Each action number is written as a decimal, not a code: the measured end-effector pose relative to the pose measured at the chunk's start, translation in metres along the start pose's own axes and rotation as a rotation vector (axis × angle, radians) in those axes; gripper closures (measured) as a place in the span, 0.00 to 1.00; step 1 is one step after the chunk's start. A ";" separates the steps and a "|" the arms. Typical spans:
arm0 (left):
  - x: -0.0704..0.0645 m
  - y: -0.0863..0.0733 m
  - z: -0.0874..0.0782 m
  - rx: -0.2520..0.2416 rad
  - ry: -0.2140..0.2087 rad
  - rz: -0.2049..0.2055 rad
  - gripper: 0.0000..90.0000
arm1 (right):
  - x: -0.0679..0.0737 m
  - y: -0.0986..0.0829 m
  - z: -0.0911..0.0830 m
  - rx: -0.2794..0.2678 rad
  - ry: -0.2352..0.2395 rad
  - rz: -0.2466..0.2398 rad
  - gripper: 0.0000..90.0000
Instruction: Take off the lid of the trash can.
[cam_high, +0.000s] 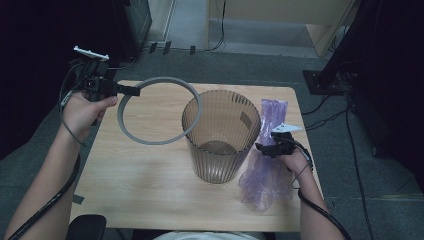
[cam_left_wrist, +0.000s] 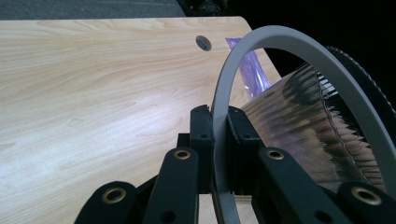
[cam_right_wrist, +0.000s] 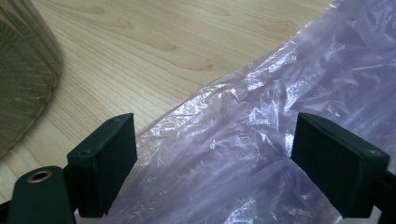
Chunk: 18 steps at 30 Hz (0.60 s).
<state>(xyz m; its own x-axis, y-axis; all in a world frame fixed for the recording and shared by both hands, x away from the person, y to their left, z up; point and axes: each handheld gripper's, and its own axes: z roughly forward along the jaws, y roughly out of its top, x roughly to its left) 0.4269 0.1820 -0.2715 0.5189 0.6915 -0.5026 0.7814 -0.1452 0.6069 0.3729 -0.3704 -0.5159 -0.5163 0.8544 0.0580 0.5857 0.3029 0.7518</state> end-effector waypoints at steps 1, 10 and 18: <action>0.001 0.000 -0.001 -0.002 0.000 -0.002 0.92 | 0.000 0.000 0.000 0.002 0.001 -0.002 0.16; 0.012 -0.007 -0.017 -0.033 0.009 -0.026 0.92 | -0.002 0.002 -0.006 -0.022 0.006 0.003 0.16; 0.020 -0.012 -0.023 -0.037 0.020 -0.038 0.92 | -0.008 0.002 -0.014 -0.042 -0.007 0.022 0.16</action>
<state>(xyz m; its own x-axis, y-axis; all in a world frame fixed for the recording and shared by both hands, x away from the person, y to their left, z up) 0.4200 0.2135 -0.2749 0.4816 0.7104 -0.5132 0.7868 -0.0925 0.6103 0.3692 -0.3822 -0.5057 -0.4993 0.8635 0.0704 0.5702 0.2664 0.7771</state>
